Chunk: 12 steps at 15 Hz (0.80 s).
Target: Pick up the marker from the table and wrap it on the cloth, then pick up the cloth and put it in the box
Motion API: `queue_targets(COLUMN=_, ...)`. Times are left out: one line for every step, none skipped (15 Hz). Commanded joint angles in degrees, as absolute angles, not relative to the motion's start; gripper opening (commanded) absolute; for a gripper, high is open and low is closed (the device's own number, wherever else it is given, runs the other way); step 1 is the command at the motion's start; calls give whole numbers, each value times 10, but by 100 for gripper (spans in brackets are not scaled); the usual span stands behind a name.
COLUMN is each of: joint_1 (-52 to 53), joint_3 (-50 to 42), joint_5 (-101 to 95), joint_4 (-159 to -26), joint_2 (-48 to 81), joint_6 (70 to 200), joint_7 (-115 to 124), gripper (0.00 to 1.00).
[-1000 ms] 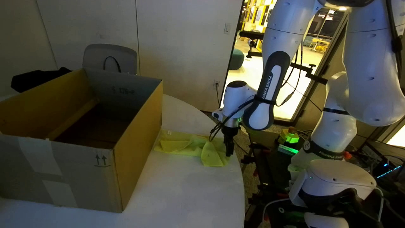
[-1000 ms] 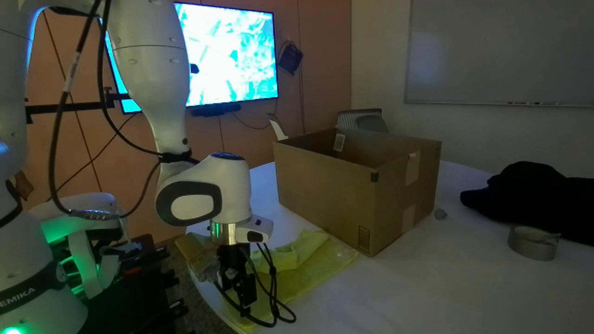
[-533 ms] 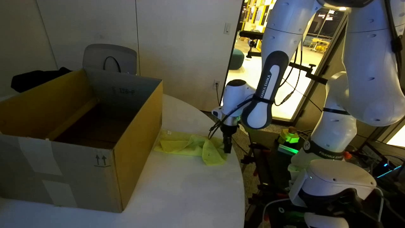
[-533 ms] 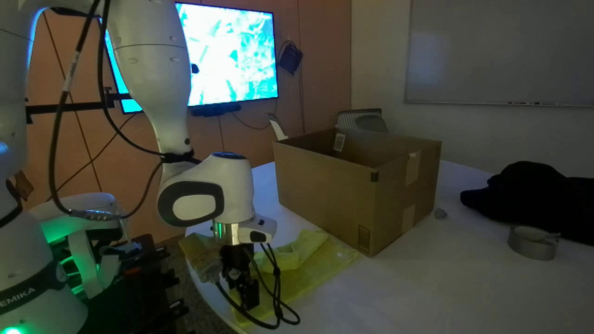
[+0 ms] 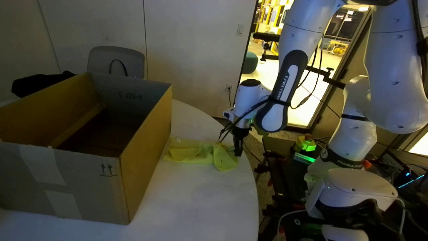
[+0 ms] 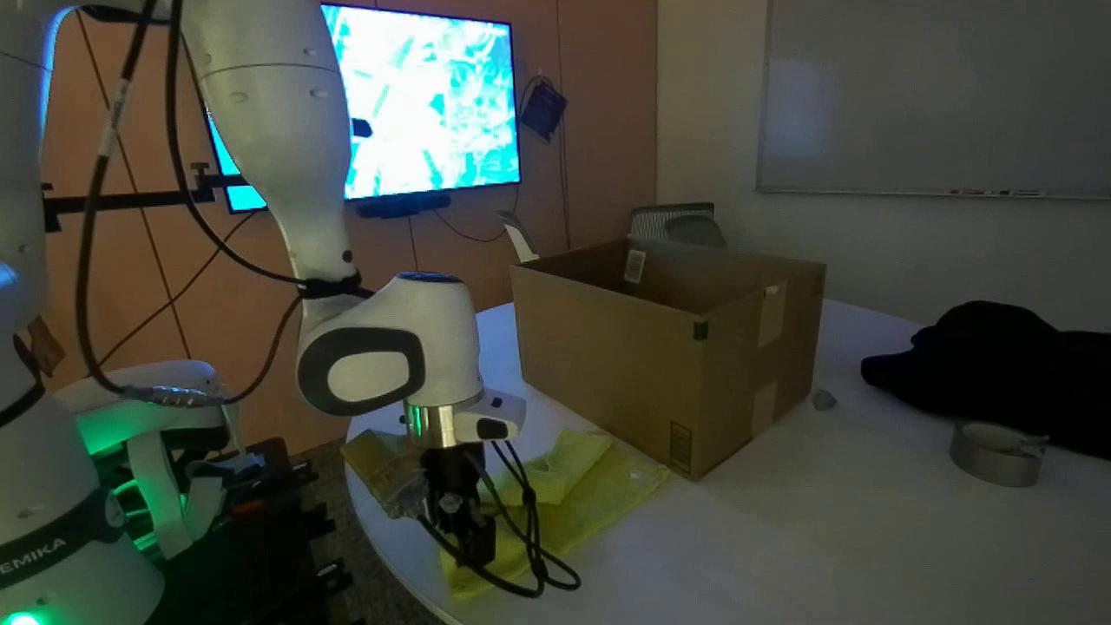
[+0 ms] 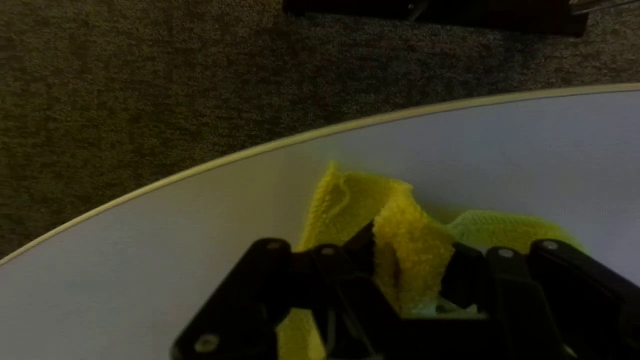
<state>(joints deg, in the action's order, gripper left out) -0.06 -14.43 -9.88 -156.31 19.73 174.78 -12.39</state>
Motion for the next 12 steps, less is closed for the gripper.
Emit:
queue_targets(joint_1=36, joint_3=-204, joint_5=-143, joint_4=-1582, joint_2=126, joint_6=1758, joint_7=-102, gripper=2)
queue_targets(joint_1=41, joint_3=-217, joint_5=-153, joint_4=-1584, joint_2=109, joint_6=1768, joint_7=-96, gripper=2)
queue_targets(joint_1=38, joint_3=-220, joint_5=-158, joint_4=-1585, joint_2=94, joint_6=1778, joint_7=-90, gripper=2)
queue_targets(joint_1=26, joint_3=-208, joint_5=-150, joint_4=-1590, joint_2=77, joint_6=1795, joint_7=-86, gripper=2)
queue_targets(joint_1=5, joint_3=-184, joint_5=-134, joint_4=-1595, joint_2=57, joint_6=1804, joint_7=-91, gripper=2)
queue_targets(joint_1=1, joint_3=-172, joint_5=-121, joint_4=-1594, joint_2=50, joint_6=1819, joint_7=-77, gripper=2)
queue_targets(joint_1=-14, joint_3=-140, joint_5=-98, joint_4=-1583, joint_2=48, joint_6=1822, joint_7=-73, gripper=2)
queue_targets(joint_1=-15, joint_3=-116, joint_5=-74, joint_4=-1571, joint_2=54, joint_6=1830, joint_7=-55, gripper=2)
queue_targets(joint_1=-13, joint_3=-108, joint_5=-59, joint_4=-1578, joint_2=46, joint_6=1840, joint_7=-38, gripper=2)
queue_targets(joint_1=-11, joint_3=-95, joint_5=-40, joint_4=-1572, joint_2=54, joint_6=1853, joint_7=-18, gripper=2)
queue_targets(joint_1=-6, joint_3=-81, joint_5=-16, joint_4=-1562, joint_2=66, joint_6=1863, joint_7=7, gripper=2)
queue_targets(joint_1=-4, joint_3=-69, joint_5=4, joint_4=-1554, joint_2=74, joint_6=1871, joint_7=28, gripper=2)
